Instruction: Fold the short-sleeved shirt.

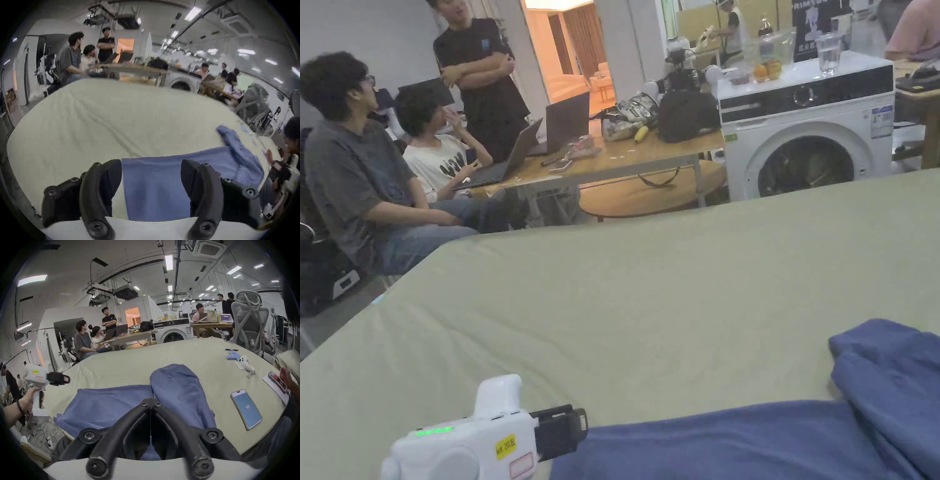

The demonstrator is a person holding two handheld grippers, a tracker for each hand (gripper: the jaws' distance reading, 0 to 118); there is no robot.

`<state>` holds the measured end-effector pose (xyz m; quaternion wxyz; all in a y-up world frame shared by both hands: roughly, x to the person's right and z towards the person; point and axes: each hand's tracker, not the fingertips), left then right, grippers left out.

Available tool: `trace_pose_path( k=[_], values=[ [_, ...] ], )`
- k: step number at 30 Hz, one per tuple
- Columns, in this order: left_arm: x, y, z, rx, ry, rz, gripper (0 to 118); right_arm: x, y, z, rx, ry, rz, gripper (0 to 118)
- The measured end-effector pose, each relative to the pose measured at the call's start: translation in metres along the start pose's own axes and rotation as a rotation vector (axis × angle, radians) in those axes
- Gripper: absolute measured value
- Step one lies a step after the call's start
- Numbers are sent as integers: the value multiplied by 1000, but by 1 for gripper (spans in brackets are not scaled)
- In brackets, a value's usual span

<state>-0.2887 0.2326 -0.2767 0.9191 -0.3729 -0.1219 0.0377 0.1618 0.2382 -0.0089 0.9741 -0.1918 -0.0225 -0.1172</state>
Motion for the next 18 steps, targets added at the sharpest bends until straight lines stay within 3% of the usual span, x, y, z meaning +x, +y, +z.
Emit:
trace_pose_path(
  k=[2,8,9,10,12,13,15,16,18],
  values=[
    [-9,4,-37,-104,13,37,57,8,-4,0,-14,-5,-17,0],
    [-15,-5,-85,-177,65,121,36,33,-10,-3,-66,-82,-38,0],
    [-11,-3,-82,-140,78,80,25,37,-8,-3,-72,-96,-50,0],
    [-7,-1,-83,-150,78,38,1,40,-7,-4,-73,-99,-63,0],
    [2,0,-86,-203,30,28,0,48,-3,-11,-124,-60,-125,0],
    [8,-2,-89,-220,84,10,0,53,2,-17,-152,-43,-137,0],
    [12,-3,-97,-246,94,-58,0,64,24,-37,-175,-62,-117,1],
    [11,-1,-96,-257,89,-76,0,70,36,-47,-179,-69,-79,22],
    [10,6,-96,-254,90,-75,0,87,68,-81,-193,-107,10,78]
  ],
)
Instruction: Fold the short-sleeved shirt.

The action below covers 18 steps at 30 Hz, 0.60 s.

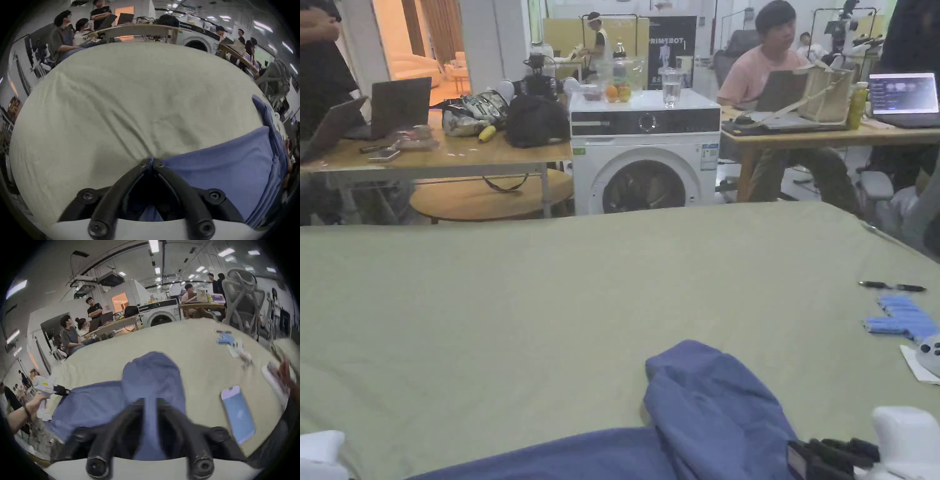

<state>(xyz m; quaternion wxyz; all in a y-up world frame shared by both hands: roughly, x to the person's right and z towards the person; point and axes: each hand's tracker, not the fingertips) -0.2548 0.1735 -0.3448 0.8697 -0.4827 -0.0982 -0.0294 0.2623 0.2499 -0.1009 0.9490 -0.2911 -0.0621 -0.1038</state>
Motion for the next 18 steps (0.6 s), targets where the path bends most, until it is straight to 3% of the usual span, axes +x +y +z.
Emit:
trace_pose_path(
  k=[1,4,6,8,9,11,13,15,18],
  values=[
    [-1,2,-1,-12,-4,3,0,5,17,-17,-52,-6,34,92],
    [1,8,4,-60,-22,-2,0,23,57,-86,-193,-11,99,88],
    [1,10,5,-75,-28,-6,0,31,70,-133,-309,-55,53,86],
    [1,8,5,-80,-40,15,0,35,71,-169,-375,-92,47,66],
    [2,6,6,-75,-40,19,0,36,67,-184,-414,-120,37,49],
    [3,4,6,-69,-40,12,0,35,59,-205,-478,-155,55,39],
    [7,3,7,-65,-30,-4,0,22,54,-196,-428,-165,142,1],
    [10,4,5,-53,-20,-11,0,11,52,-188,-415,-118,220,1],
    [15,1,5,-3,9,-11,0,7,51,-182,-400,-139,211,1]
  ],
)
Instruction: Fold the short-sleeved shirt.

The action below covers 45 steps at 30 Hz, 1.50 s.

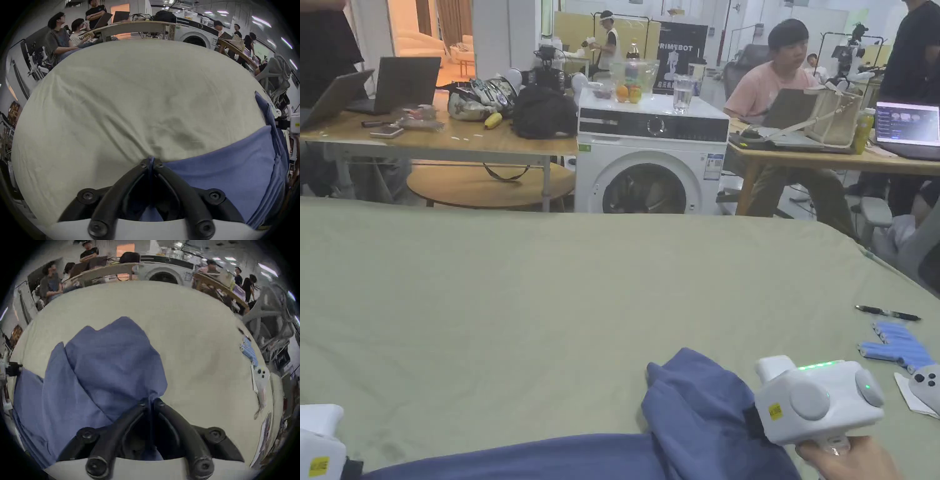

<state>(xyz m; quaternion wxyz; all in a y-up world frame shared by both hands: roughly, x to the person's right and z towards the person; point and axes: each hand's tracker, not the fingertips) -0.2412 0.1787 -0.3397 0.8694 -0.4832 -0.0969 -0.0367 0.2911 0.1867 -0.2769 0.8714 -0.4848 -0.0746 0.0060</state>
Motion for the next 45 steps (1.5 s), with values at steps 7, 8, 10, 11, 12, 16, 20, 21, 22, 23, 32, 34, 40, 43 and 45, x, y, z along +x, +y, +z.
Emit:
trace_pose_path(
  k=[7,8,10,11,12,16,20,21,22,23,32,34,40,43,45],
  values=[
    [-28,-3,127,407,-159,111,0,20,-2,125,325,67,-93,1],
    [-31,-3,153,468,-186,120,0,21,-4,148,357,79,-85,1],
    [-32,-3,205,587,-182,85,0,23,-8,192,442,50,-64,1],
    [-34,-3,229,646,-176,74,0,26,-8,211,479,47,-54,1],
    [-37,-2,251,709,-179,57,0,29,-8,233,525,39,-60,1],
    [-46,13,312,851,-196,68,0,37,2,304,659,56,-102,1],
    [-40,56,337,892,-162,71,0,36,42,348,749,47,-131,1],
    [-38,70,341,901,-155,69,0,35,55,357,767,36,-128,1],
    [-36,80,345,921,-139,59,0,34,67,364,776,23,-134,1],
    [-34,94,349,932,-114,41,0,35,83,369,791,22,-145,1],
    [-27,225,360,944,49,20,0,10,226,403,850,-151,-110,0],
    [-24,245,358,933,81,-7,0,2,250,402,868,-173,-97,0],
    [-26,275,357,984,122,-10,0,-3,297,402,902,-176,-105,0],
    [-25,285,358,985,154,-38,0,-4,307,412,951,-182,-103,0],
    [-23,292,357,995,167,-28,0,-4,315,414,960,-174,-112,0]
  ],
)
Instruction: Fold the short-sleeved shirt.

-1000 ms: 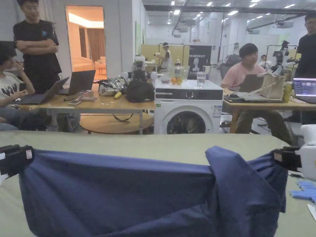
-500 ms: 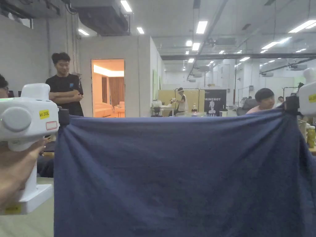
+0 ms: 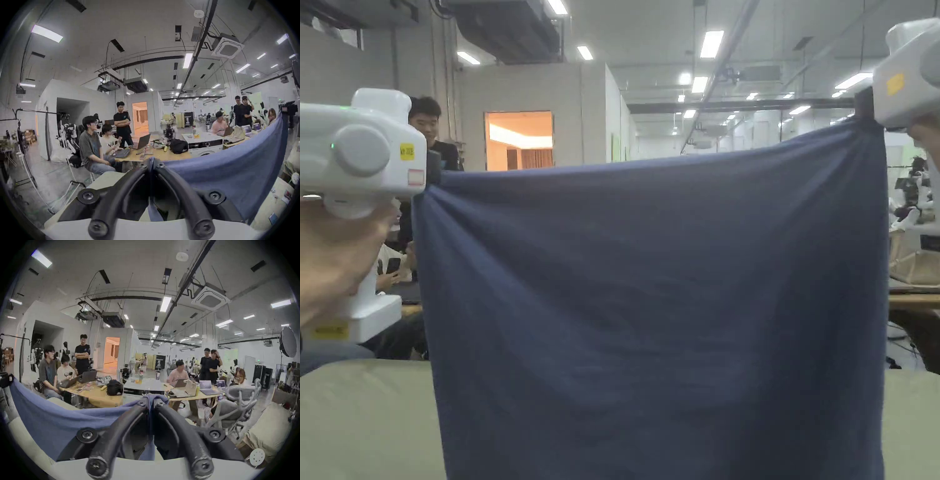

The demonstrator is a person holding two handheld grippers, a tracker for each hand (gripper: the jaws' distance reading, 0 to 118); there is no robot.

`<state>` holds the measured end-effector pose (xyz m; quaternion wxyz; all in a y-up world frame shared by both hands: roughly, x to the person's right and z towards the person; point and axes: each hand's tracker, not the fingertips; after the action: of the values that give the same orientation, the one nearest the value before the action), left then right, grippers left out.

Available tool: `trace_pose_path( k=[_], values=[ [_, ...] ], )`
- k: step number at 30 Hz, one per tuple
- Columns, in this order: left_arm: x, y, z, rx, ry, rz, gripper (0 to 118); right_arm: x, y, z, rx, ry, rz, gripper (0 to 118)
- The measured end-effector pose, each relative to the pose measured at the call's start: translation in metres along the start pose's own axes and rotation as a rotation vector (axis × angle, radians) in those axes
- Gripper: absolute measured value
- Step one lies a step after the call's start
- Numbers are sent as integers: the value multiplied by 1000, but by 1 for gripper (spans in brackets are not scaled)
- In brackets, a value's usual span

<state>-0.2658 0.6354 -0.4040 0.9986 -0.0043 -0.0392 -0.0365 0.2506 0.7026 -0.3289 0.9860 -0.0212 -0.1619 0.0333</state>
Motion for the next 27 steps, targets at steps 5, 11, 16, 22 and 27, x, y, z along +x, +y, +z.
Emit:
trace_pose_path(
  k=[5,11,16,22,27],
  values=[
    [-4,-9,-24,-4,0,115,0,-8,-3,-21,-26,-19,7,0],
    [5,-32,-54,-60,24,86,0,-20,-34,-47,-95,-2,13,0],
    [11,-77,-62,-138,3,67,0,-26,-90,-58,-206,36,27,0],
    [9,-154,-9,-224,-83,75,0,-12,-184,-5,-275,142,-7,0],
    [-7,-210,92,-257,-171,106,0,12,-264,91,-350,240,-60,0]
  ],
)
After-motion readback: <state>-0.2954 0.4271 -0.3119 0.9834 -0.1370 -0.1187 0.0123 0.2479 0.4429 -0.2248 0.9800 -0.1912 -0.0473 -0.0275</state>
